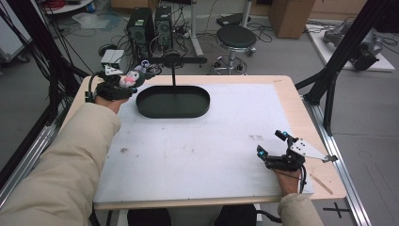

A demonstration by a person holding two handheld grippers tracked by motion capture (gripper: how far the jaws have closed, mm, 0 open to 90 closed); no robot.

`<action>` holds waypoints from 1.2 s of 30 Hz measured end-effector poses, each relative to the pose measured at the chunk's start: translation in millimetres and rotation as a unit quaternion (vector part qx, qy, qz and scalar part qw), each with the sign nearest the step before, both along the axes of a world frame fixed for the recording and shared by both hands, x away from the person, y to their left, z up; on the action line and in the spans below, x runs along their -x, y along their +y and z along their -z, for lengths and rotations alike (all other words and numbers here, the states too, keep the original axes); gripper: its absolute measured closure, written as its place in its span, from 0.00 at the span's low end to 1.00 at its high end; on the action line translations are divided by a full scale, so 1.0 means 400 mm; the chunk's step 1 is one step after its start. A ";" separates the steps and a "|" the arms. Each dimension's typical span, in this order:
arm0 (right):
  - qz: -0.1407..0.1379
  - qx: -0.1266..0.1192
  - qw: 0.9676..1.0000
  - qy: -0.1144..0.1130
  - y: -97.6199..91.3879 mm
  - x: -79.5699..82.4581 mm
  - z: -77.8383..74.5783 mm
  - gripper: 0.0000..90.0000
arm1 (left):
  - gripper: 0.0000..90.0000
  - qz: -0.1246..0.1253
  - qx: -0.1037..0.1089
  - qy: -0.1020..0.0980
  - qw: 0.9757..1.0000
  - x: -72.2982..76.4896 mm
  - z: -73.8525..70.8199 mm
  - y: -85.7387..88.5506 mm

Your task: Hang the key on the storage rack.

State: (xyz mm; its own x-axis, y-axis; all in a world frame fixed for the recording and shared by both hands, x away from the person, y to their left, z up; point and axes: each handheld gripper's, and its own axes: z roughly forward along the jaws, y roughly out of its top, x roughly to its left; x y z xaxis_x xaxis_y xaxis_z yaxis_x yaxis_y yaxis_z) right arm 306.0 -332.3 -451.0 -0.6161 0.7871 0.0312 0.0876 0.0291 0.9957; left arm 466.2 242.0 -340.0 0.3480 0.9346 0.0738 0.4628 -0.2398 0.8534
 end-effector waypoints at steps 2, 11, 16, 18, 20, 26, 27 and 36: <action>0.000 0.000 1.000 0.000 0.000 0.000 0.000 0.01 | 0.57 0.005 0.003 0.003 1.000 -0.001 0.004 0.004; 0.005 -0.001 1.000 0.004 0.000 0.001 0.000 0.01 | 0.22 0.095 0.080 -0.078 0.989 0.046 0.015 0.046; 0.007 -0.001 1.000 0.004 0.000 0.001 0.000 0.01 | 0.02 0.130 0.105 -0.099 0.981 0.106 0.024 0.071; 0.007 -0.002 1.000 0.004 0.000 0.001 0.000 0.01 | 0.02 0.142 0.109 -0.105 0.978 0.136 0.029 0.077; 0.007 0.000 1.000 0.001 0.000 0.000 0.000 0.01 | 0.02 0.150 0.112 -0.115 0.976 0.169 0.035 0.083; 0.003 0.001 1.000 0.000 0.000 0.000 0.000 0.01 | 0.02 0.167 0.129 -0.145 0.967 0.273 0.080 0.102; 0.002 0.000 1.000 0.001 0.000 0.001 0.000 0.01 | 0.02 0.167 0.131 -0.147 0.966 0.288 0.090 0.104; 0.004 0.001 1.000 -0.001 0.001 0.002 0.000 0.01 | 0.02 0.151 0.144 -0.164 0.964 0.389 0.192 0.130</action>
State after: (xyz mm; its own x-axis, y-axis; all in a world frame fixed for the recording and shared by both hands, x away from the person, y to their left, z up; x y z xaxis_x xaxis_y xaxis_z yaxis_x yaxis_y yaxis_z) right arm 305.3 -332.0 -451.2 -0.6095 0.7923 0.0278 0.0857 0.0310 0.9958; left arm 310.8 294.1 -416.7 0.6100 0.7921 -0.0202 0.1018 -0.0530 0.9934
